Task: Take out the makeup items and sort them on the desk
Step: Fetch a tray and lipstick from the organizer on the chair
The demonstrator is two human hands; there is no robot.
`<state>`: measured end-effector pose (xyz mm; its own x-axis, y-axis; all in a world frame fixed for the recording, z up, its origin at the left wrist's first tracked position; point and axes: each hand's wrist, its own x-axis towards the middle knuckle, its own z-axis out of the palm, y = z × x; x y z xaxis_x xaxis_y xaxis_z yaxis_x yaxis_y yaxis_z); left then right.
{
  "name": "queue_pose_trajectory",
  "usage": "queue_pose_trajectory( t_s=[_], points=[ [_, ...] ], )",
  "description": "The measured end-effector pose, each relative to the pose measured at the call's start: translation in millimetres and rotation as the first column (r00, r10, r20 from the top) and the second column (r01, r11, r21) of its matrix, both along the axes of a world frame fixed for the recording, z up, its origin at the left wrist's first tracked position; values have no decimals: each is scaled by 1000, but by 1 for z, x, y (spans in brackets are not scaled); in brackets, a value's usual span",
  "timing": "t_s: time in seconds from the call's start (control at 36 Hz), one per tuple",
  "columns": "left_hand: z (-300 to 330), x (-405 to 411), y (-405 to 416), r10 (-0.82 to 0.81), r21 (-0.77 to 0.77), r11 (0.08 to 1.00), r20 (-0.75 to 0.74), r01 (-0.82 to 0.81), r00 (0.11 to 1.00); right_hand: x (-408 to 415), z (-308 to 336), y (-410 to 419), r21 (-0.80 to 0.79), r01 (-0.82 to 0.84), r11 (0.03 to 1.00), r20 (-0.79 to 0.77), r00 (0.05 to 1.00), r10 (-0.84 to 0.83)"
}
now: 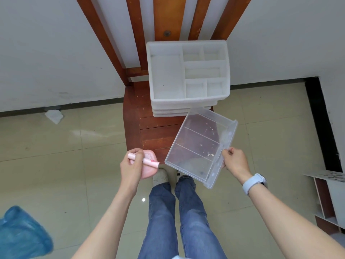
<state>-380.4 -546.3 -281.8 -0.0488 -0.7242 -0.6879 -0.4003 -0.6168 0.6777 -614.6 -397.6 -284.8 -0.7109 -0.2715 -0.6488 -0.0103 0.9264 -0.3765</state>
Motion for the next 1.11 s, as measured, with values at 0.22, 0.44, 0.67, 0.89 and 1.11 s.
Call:
queue_pose_trajectory(
  t_s=[0.22,0.44,0.67,0.89,1.11],
  points=[
    [2,1,3,32,16,999,1,-32,999,4,13,-20,-61,-39,997,-43,998,36],
    [1,4,-2,37,9,999,5,-37,999,13,17,-53,-124,604,787,414,753,-512],
    [-2,13,-3,35,8,999,7,-35,999,17,10,-102,-141,850,507,638,470,-611],
    [-3,18,-2,21,45,999,21,-22,1000,10,3,-111,-161,572,804,422,776,-468],
    [-2,17,-8,-7,40,999,8,7,1000,26,12,-97,-117,671,732,443,695,-566]
  ],
)
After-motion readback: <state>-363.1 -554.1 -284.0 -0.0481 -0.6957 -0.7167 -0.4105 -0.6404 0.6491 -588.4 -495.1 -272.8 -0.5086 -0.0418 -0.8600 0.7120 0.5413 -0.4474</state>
